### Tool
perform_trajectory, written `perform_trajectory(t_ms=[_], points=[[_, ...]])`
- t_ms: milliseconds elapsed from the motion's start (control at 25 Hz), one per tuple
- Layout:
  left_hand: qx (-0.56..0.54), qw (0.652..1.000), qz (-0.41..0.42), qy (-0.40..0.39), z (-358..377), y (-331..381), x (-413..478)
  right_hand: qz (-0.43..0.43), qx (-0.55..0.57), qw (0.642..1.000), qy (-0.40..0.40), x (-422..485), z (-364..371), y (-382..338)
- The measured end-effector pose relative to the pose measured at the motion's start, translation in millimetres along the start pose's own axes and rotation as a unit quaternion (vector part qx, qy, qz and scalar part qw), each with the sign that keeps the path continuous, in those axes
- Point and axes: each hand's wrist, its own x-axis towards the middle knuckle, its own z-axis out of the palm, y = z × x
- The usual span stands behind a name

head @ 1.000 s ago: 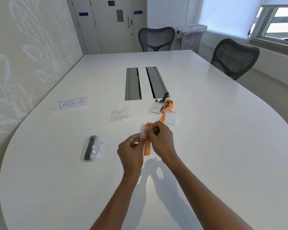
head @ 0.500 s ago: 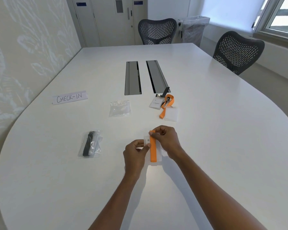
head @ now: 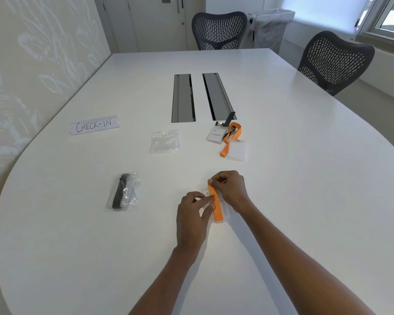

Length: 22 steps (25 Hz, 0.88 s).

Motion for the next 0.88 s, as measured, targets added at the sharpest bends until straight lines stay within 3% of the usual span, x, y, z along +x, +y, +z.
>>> perform_trajectory(t_ms=[320, 680, 880], points=[[0.067, 0.997, 0.043, -0.008, 1.0, 2.5, -2.1, -0.016, 0.051, 0.996, 0.066, -9.9, 3.5, 15.6], [0.000, 0.999, 0.035, 0.027, -4.5, 2.2, -6.8, -0.014, 0.099, 0.988, 0.114, -24.8, -0.4, 23.6], [0.023, 0.999, 0.023, 0.036, -27.4, -22.6, 36.1, -0.172, -0.046, 0.968, 0.178, -29.4, 3.1, 1.8]])
